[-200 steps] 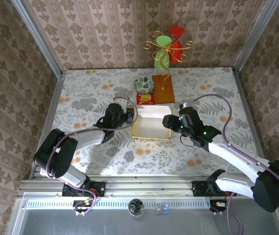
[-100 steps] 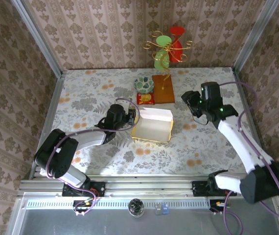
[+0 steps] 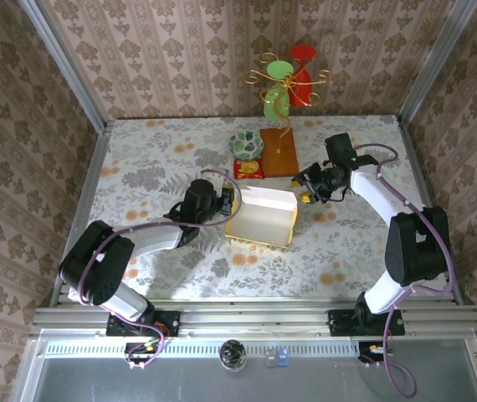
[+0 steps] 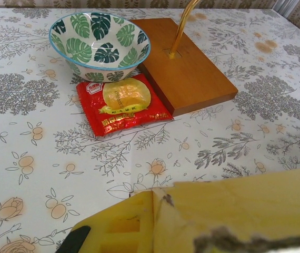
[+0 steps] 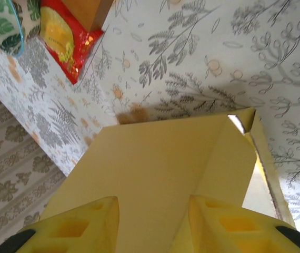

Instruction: Fold the paper box

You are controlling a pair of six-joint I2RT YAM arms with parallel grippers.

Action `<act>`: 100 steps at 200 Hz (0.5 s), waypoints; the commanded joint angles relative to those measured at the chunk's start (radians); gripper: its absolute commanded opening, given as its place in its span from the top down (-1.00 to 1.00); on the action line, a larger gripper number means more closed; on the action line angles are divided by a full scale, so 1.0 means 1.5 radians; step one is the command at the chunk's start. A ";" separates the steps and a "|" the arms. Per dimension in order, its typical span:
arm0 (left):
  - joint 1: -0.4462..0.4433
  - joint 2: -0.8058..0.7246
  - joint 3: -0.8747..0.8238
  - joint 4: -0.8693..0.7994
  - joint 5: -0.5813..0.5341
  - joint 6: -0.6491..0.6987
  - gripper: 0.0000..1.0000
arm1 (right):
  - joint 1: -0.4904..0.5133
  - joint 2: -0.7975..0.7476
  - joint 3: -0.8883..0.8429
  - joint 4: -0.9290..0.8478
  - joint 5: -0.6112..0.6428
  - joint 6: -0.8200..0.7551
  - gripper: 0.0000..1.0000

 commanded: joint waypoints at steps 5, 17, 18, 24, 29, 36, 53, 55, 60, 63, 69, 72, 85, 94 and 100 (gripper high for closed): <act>-0.008 -0.022 0.003 0.007 -0.011 0.012 1.00 | 0.018 0.010 -0.013 -0.023 -0.053 -0.012 0.18; -0.011 -0.022 0.003 0.007 -0.013 0.012 1.00 | 0.024 0.009 -0.023 -0.021 -0.058 -0.006 0.18; -0.011 -0.022 0.003 0.007 -0.014 0.012 1.00 | 0.025 0.008 -0.023 -0.022 -0.058 -0.006 0.18; -0.012 -0.022 0.003 0.007 -0.014 0.012 1.00 | 0.026 0.006 -0.028 -0.024 -0.057 -0.005 0.18; -0.012 -0.021 0.003 0.008 -0.015 0.012 1.00 | 0.027 0.003 -0.033 -0.024 -0.055 -0.005 0.18; -0.014 -0.021 0.002 0.009 -0.015 0.012 1.00 | 0.029 -0.001 -0.040 -0.020 -0.052 -0.002 0.18; -0.016 -0.019 0.001 0.011 -0.016 0.010 1.00 | 0.030 -0.009 -0.058 -0.005 -0.054 0.011 0.18; -0.017 -0.019 0.001 0.011 -0.016 0.010 1.00 | 0.030 -0.009 -0.060 -0.003 -0.055 0.012 0.18; -0.018 -0.019 0.001 0.010 -0.017 0.009 1.00 | 0.031 -0.010 -0.062 0.001 -0.055 0.015 0.18; -0.019 -0.019 0.001 0.011 -0.018 0.009 1.00 | 0.032 -0.010 -0.063 0.001 -0.056 0.017 0.18; -0.020 -0.019 0.000 0.011 -0.019 0.009 1.00 | 0.034 -0.010 -0.066 0.001 -0.053 0.019 0.18; -0.021 -0.019 -0.001 0.012 -0.019 0.008 1.00 | 0.035 -0.012 -0.066 0.001 -0.052 0.020 0.18; -0.023 -0.019 -0.002 0.012 -0.021 0.007 1.00 | 0.037 -0.018 -0.069 -0.002 -0.046 0.022 0.18; -0.024 -0.022 -0.003 0.012 -0.023 0.007 1.00 | 0.036 -0.029 -0.072 -0.008 -0.038 0.020 0.17; -0.023 -0.023 -0.004 0.012 -0.024 0.009 1.00 | 0.034 -0.035 -0.074 -0.013 -0.033 0.018 0.14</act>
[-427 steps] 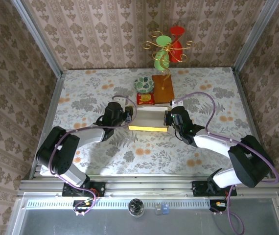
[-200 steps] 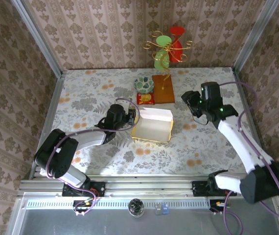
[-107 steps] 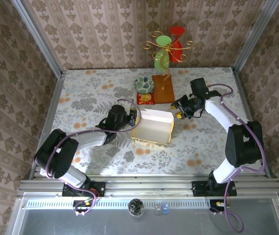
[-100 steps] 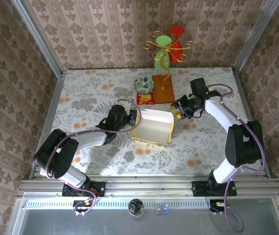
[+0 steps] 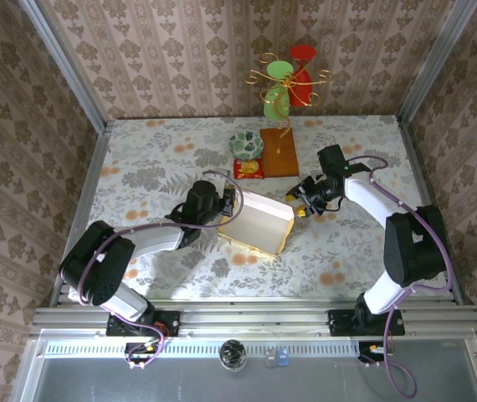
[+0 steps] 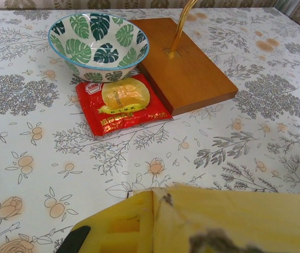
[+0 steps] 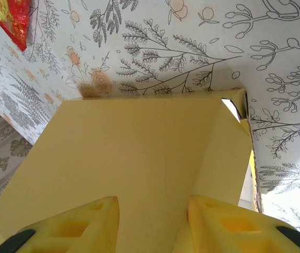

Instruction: Fold the paper box

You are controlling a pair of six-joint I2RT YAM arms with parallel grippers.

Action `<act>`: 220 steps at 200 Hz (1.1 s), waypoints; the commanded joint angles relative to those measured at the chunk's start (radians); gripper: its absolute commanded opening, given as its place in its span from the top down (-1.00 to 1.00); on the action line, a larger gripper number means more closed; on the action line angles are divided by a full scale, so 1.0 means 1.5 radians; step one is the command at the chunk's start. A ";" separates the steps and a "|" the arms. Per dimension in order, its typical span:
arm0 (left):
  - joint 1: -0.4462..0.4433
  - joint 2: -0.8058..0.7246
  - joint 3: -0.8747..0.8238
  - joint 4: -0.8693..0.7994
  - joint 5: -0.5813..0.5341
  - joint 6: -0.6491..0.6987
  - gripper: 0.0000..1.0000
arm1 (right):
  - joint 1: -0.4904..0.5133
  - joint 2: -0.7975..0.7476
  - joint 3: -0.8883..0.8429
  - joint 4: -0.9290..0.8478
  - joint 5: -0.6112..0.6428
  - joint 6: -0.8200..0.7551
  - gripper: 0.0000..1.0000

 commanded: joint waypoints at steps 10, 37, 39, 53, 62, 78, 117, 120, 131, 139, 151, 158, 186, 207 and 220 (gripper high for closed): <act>-0.009 -0.025 -0.005 0.011 -0.006 0.007 1.00 | 0.003 -0.045 -0.019 -0.019 0.004 0.004 0.09; -0.010 -0.027 -0.007 0.011 -0.007 0.010 1.00 | 0.002 -0.050 -0.042 -0.013 -0.018 0.009 0.00; -0.009 -0.028 -0.007 0.011 -0.007 0.010 1.00 | 0.003 -0.049 -0.044 -0.011 -0.020 0.012 0.00; -0.009 -0.028 -0.007 0.010 -0.008 0.010 1.00 | 0.004 -0.049 -0.051 -0.003 -0.030 0.018 -0.01; -0.009 -0.028 -0.007 0.010 -0.008 0.010 1.00 | 0.003 -0.050 -0.053 -0.003 -0.029 0.019 -0.01; -0.010 -0.027 -0.005 0.010 -0.008 0.010 1.00 | 0.003 -0.049 -0.054 0.004 -0.031 0.027 -0.01; -0.009 -0.024 -0.007 0.013 -0.004 0.007 1.00 | 0.006 -0.049 -0.079 0.066 -0.047 0.077 -0.01; -0.009 -0.024 -0.007 0.014 -0.004 0.006 1.00 | 0.006 -0.048 -0.080 0.069 -0.048 0.079 0.00; -0.009 -0.023 -0.008 0.014 -0.002 0.005 1.00 | 0.007 -0.044 -0.079 0.077 -0.047 0.086 0.00; -0.009 -0.023 -0.008 0.016 -0.001 0.004 1.00 | 0.008 -0.041 -0.078 0.082 -0.047 0.090 0.01; -0.010 -0.023 -0.010 0.016 0.000 0.003 1.00 | 0.012 -0.035 -0.075 0.087 -0.049 0.095 0.01; -0.009 -0.022 -0.010 0.017 0.002 0.002 1.00 | 0.015 -0.032 -0.073 0.090 -0.049 0.097 0.01; -0.010 -0.023 -0.017 0.022 0.008 -0.009 1.00 | 0.022 -0.026 -0.072 0.099 -0.040 0.098 0.07; -0.010 -0.027 -0.030 0.029 0.013 -0.018 1.00 | 0.030 -0.028 -0.075 0.093 -0.025 0.086 0.11; -0.008 -0.032 -0.035 0.027 0.018 -0.026 0.97 | 0.036 -0.029 -0.076 0.083 -0.012 0.071 0.14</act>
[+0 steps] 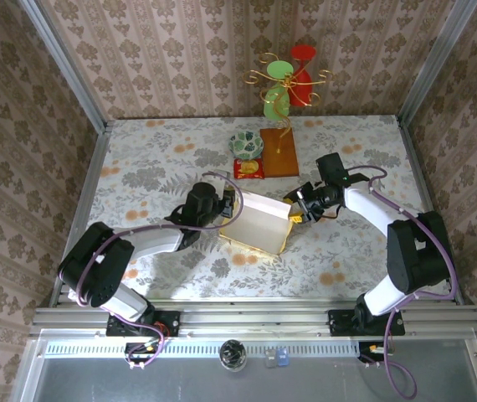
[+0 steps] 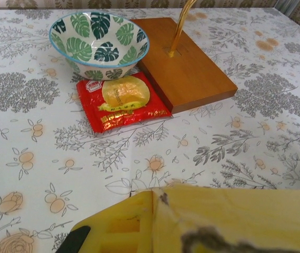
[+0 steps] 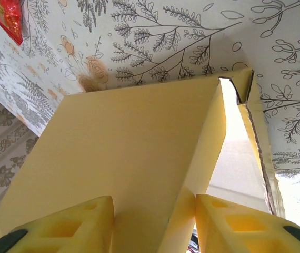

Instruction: Fold the paper box

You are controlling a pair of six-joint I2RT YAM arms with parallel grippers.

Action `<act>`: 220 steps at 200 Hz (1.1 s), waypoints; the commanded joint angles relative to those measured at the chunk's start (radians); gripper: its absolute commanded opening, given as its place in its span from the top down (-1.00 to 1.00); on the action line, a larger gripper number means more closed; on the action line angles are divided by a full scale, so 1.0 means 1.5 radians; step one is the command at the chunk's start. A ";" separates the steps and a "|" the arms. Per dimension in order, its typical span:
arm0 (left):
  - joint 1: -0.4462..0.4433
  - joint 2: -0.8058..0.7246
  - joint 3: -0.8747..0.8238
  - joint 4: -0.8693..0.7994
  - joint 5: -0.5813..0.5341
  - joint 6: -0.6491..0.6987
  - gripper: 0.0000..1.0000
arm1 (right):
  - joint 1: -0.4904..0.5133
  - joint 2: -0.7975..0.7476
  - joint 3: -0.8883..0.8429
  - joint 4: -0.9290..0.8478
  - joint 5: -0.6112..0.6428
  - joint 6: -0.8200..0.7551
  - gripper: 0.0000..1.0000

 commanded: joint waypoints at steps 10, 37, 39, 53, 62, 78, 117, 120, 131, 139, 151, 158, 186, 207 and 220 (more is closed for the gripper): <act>-0.002 -0.031 -0.021 0.012 0.027 -0.028 0.90 | 0.019 0.004 -0.004 -0.011 0.022 -0.030 0.16; 0.000 -0.051 -0.031 -0.007 0.034 -0.046 0.75 | 0.031 -0.011 -0.015 -0.021 0.064 -0.060 0.25; 0.001 -0.052 -0.032 -0.009 0.035 -0.047 0.73 | 0.032 -0.012 -0.017 -0.022 0.066 -0.062 0.26; 0.003 -0.064 -0.040 -0.015 0.038 -0.056 0.63 | 0.040 -0.014 -0.020 -0.029 0.082 -0.079 0.28; 0.004 -0.072 -0.046 -0.022 0.041 -0.062 0.56 | 0.045 -0.015 -0.022 -0.035 0.094 -0.091 0.29; 0.004 -0.087 -0.056 -0.040 0.045 -0.071 0.48 | 0.053 -0.019 -0.026 -0.035 0.113 -0.103 0.30; 0.006 -0.139 -0.092 -0.082 0.043 -0.094 0.15 | 0.070 -0.020 -0.029 -0.035 0.137 -0.109 0.31; 0.006 -0.144 -0.094 -0.086 0.043 -0.096 0.13 | 0.072 -0.019 -0.028 -0.035 0.138 -0.110 0.31; 0.006 -0.163 -0.104 -0.101 0.043 -0.101 0.07 | 0.074 -0.015 -0.024 -0.038 0.143 -0.112 0.32; 0.008 -0.176 -0.109 -0.116 0.043 -0.103 0.03 | 0.076 -0.013 -0.020 -0.038 0.144 -0.114 0.33; 0.007 -0.196 -0.113 -0.145 0.046 -0.107 -0.03 | 0.077 -0.009 -0.017 -0.038 0.147 -0.116 0.33; 0.008 -0.210 -0.116 -0.162 0.046 -0.111 -0.05 | 0.078 -0.008 -0.015 -0.038 0.148 -0.118 0.33; 0.021 -0.286 -0.113 -0.265 0.067 -0.160 -0.19 | 0.079 -0.002 -0.007 -0.067 0.153 -0.126 0.34; 0.062 -0.340 -0.097 -0.352 0.145 -0.240 -0.20 | 0.081 0.002 -0.001 -0.074 0.156 -0.132 0.35; 0.084 -0.372 -0.080 -0.399 0.189 -0.273 -0.21 | 0.081 0.004 0.004 -0.077 0.158 -0.135 0.35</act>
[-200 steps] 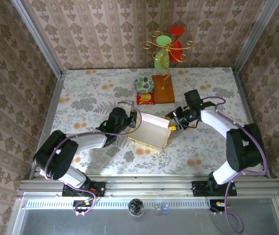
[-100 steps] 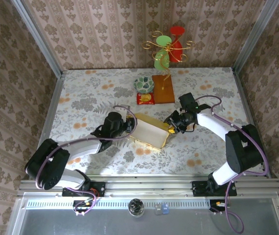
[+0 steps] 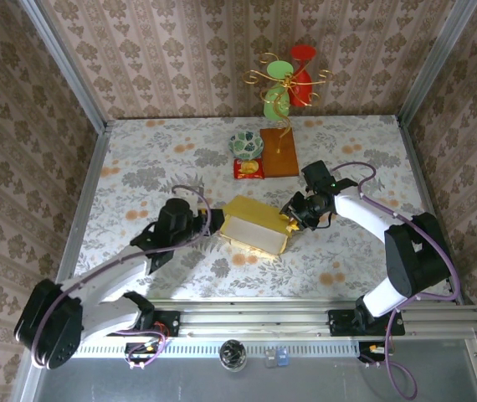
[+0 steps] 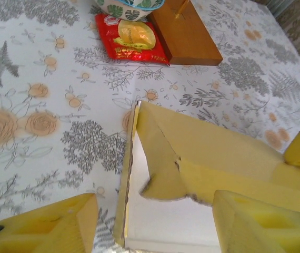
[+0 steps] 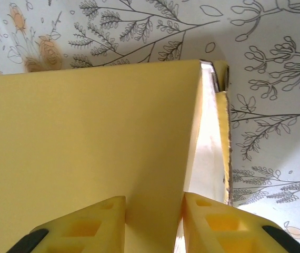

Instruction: Fold the paper box

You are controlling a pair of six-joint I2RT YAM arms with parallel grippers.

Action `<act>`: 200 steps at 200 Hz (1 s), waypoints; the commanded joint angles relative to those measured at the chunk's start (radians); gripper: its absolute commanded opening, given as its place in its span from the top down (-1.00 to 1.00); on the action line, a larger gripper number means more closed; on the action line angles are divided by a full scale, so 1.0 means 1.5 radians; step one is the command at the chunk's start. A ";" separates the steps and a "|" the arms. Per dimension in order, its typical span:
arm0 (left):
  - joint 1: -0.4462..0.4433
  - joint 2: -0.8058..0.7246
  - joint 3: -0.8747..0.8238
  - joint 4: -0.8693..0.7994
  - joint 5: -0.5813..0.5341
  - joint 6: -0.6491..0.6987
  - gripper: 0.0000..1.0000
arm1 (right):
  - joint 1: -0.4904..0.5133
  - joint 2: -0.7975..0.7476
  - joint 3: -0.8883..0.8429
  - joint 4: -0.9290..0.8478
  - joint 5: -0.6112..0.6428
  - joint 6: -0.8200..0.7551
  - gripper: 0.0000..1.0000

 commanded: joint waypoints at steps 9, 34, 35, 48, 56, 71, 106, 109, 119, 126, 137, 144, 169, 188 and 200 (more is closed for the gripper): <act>0.048 -0.064 0.046 -0.157 0.115 -0.097 -0.22 | 0.005 0.014 0.022 -0.044 0.028 -0.024 0.35; 0.105 -0.023 0.138 -0.273 0.161 -0.063 -0.36 | 0.011 0.021 0.038 -0.059 0.033 -0.036 0.35; 0.107 -0.018 0.142 -0.274 0.167 -0.061 -0.36 | 0.012 0.021 0.038 -0.059 0.033 -0.036 0.35; 0.141 0.051 0.196 -0.302 0.209 -0.035 -0.36 | 0.015 0.026 0.044 -0.069 0.038 -0.042 0.35; 0.145 0.099 0.233 -0.311 0.234 -0.009 -0.36 | 0.017 0.028 0.046 -0.073 0.039 -0.046 0.35; 0.145 0.190 0.301 -0.337 0.261 0.036 -0.36 | 0.018 0.032 0.046 -0.077 0.041 -0.052 0.35; 0.135 0.346 0.398 -0.370 0.292 0.108 -0.22 | 0.019 0.034 0.046 -0.081 0.053 -0.062 0.35; 0.134 0.354 0.402 -0.372 0.292 0.111 -0.19 | 0.020 0.033 0.046 -0.080 0.054 -0.063 0.35; 0.132 0.375 0.407 -0.370 0.298 0.118 -0.13 | 0.019 0.035 0.047 -0.077 0.056 -0.064 0.35; 0.128 0.386 0.410 -0.367 0.303 0.120 -0.11 | 0.019 0.037 0.048 -0.077 0.057 -0.064 0.35; 0.121 0.399 0.404 -0.358 0.309 0.123 -0.08 | 0.019 0.039 0.050 -0.078 0.057 -0.066 0.35; 0.121 0.406 0.401 -0.356 0.310 0.127 -0.07 | 0.020 0.040 0.053 -0.078 0.057 -0.066 0.35; 0.092 0.416 0.377 -0.339 0.300 0.136 -0.06 | 0.020 0.044 0.063 -0.090 0.059 -0.075 0.34; 0.086 0.423 0.365 -0.327 0.297 0.133 -0.06 | 0.019 0.048 0.069 -0.101 0.058 -0.083 0.34; 0.084 0.427 0.359 -0.329 0.288 0.133 -0.05 | 0.019 0.049 0.070 -0.106 0.056 -0.089 0.33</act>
